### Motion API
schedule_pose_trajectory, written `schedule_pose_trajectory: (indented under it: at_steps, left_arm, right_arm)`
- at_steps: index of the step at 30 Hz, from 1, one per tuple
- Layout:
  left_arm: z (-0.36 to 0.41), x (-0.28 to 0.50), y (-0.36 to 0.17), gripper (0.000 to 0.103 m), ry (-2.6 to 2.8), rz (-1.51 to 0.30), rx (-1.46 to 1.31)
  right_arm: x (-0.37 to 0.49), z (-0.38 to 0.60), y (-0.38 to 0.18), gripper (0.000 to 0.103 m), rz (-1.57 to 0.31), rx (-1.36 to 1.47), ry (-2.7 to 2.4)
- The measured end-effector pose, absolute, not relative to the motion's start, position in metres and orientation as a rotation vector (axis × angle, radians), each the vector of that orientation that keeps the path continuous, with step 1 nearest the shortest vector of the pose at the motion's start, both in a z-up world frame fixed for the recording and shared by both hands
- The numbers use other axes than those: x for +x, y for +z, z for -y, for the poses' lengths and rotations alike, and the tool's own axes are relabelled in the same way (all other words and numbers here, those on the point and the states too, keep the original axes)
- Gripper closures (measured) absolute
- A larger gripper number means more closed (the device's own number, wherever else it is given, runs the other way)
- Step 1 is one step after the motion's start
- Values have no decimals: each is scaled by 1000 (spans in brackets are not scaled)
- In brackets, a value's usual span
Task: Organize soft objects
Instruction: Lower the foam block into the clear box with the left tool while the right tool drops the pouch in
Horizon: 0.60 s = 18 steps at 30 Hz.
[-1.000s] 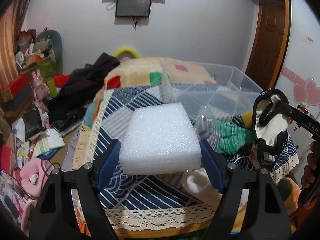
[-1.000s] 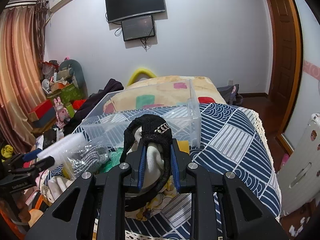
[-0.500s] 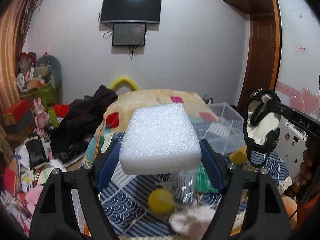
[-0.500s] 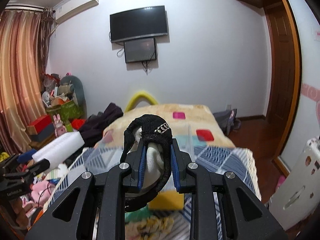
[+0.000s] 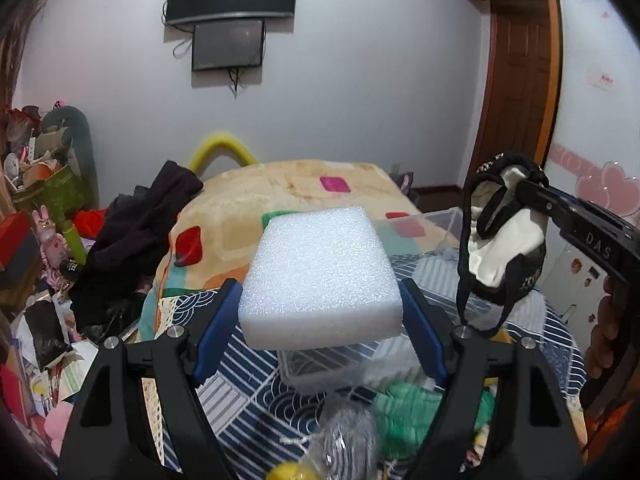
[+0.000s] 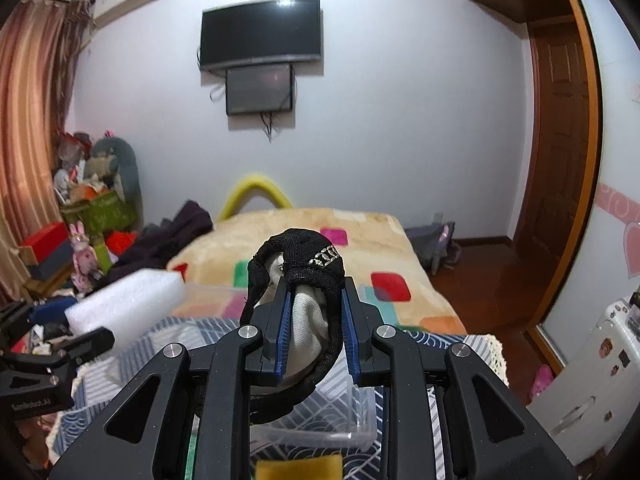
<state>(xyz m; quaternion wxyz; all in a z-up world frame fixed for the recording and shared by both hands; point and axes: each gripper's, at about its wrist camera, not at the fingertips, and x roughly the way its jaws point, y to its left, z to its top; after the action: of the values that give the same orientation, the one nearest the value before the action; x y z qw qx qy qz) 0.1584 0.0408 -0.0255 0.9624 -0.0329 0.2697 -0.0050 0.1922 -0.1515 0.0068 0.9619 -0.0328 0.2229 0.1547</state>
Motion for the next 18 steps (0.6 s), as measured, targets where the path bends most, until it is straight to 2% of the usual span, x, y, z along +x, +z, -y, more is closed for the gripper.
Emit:
schedule_pose_trajectory:
  at_steps: [14, 18]
  left_arm:
    - [-23, 231, -64, 25, -35, -733, 13]
    - [-14, 236, -69, 25, -53, -769, 47]
  right_arm:
    - [228, 138, -36, 82, -681, -201, 363]
    - [225, 138, -39, 77, -701, -234, 377]
